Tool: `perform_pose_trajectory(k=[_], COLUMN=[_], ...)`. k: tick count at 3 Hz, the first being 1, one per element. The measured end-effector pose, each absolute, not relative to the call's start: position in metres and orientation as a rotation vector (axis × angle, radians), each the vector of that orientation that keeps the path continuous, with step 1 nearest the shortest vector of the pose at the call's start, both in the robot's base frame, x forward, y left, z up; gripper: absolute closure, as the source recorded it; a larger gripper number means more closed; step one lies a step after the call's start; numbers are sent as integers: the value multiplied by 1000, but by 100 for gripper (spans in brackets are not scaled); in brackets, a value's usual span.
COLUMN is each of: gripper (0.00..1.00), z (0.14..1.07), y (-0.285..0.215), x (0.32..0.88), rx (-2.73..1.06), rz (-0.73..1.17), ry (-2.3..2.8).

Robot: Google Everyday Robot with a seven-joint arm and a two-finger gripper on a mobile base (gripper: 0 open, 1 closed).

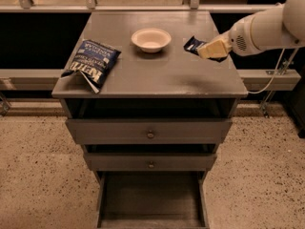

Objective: Pick rxbar blueberry from bottom drawer and place on counter

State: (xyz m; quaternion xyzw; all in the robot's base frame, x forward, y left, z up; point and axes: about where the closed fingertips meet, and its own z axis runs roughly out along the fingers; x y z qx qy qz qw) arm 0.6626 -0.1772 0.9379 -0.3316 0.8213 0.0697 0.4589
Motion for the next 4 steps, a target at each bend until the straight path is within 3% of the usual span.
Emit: perform_pose_trajectory(k=[1,2,4], gripper=[100,87,41], z=[928,909,874], y=[-173,-168,-173], x=[673,673,661], rx=[-726,-721,-717], rz=[304,336,341], ry=[2018,2065,2167])
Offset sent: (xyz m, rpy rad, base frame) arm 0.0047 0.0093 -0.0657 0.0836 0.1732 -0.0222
